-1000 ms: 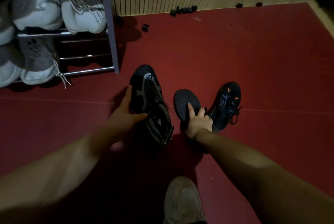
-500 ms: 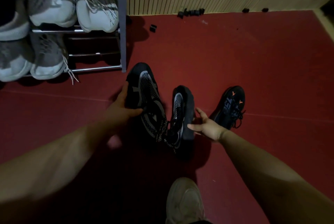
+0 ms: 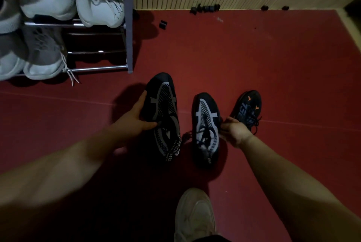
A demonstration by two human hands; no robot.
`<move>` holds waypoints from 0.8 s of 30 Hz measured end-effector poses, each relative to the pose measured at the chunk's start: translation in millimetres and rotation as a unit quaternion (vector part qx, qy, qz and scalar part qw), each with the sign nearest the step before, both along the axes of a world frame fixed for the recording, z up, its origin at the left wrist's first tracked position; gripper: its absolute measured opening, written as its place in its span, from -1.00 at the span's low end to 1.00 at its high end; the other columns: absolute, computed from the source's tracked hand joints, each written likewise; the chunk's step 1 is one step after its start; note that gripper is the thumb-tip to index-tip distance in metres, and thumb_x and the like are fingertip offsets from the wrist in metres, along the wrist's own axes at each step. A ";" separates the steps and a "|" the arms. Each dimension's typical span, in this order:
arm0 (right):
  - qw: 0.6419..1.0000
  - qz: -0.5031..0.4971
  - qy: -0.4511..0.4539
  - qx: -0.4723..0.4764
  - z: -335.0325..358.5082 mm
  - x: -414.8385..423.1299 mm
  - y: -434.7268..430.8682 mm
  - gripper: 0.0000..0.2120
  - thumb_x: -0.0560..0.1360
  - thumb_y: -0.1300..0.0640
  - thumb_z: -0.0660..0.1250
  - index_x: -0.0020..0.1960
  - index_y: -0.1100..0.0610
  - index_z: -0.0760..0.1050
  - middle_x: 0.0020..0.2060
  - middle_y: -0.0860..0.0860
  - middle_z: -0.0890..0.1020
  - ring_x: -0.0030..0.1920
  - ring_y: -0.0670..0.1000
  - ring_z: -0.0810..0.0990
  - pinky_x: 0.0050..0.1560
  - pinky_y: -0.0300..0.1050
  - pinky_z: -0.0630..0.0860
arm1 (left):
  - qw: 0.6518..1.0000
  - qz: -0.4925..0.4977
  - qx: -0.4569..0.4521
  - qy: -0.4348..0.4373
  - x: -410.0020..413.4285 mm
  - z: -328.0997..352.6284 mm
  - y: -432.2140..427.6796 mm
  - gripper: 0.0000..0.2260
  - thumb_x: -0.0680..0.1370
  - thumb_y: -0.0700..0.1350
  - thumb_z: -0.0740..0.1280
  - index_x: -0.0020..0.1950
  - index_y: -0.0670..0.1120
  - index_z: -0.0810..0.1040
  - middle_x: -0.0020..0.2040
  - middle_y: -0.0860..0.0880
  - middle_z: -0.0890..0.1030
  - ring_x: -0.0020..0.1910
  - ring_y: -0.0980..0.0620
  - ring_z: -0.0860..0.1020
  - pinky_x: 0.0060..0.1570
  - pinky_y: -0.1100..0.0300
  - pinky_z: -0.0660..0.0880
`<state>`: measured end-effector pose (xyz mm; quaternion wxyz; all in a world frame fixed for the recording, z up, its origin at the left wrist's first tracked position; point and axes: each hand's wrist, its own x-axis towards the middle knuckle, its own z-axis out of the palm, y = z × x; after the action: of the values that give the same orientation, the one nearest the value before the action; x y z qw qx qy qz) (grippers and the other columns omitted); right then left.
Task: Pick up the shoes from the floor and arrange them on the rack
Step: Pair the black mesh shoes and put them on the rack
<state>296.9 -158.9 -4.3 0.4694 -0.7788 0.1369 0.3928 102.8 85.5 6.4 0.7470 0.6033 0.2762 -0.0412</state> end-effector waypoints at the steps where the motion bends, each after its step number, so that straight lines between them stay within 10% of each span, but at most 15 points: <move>1: 0.999 -0.032 -0.010 -0.006 0.6 0.5 3.7 -0.40 0.58 0.35 0.14 0.53 0.08 0.03 0.00 0.18 0.56 -0.20 0.07 0.52 -0.23 -0.11 0.45 | 1.000 0.000 -0.001 0.002 1.0 -1.2 -1.3 -0.14 0.46 -0.43 0.32 0.50 0.24 0.01 0.32 0.09 0.40 0.27 0.07 0.44 0.31 0.11 0.37; 7: 0.969 0.168 -0.036 -0.179 -6.1 -17.5 24.9 0.07 0.37 -0.16 0.45 0.52 -0.07 -0.31 0.51 0.13 0.14 0.44 0.21 0.25 0.43 0.12 0.24 | 1.000 -0.007 -0.004 0.009 7.7 -6.4 -6.2 -0.14 0.46 -0.44 0.32 0.50 0.24 0.01 0.34 0.07 0.40 0.26 0.08 0.43 0.27 0.17 0.37; 24: 0.913 0.245 -0.110 -0.307 -13.9 -33.9 44.8 0.01 0.43 -0.07 0.40 0.49 -0.16 -0.35 0.42 0.22 0.10 0.34 0.29 0.32 0.36 0.13 0.33 | 1.000 -0.004 0.008 0.016 0.5 -4.1 15.6 -0.15 0.48 -0.41 0.30 0.50 0.27 -0.01 0.33 0.12 0.36 0.25 0.10 0.41 0.20 0.23 0.39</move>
<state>263.0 -114.2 -18.2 0.1087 -0.9320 0.0030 0.3458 103.3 101.1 2.4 0.7376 0.6093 0.2864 -0.0517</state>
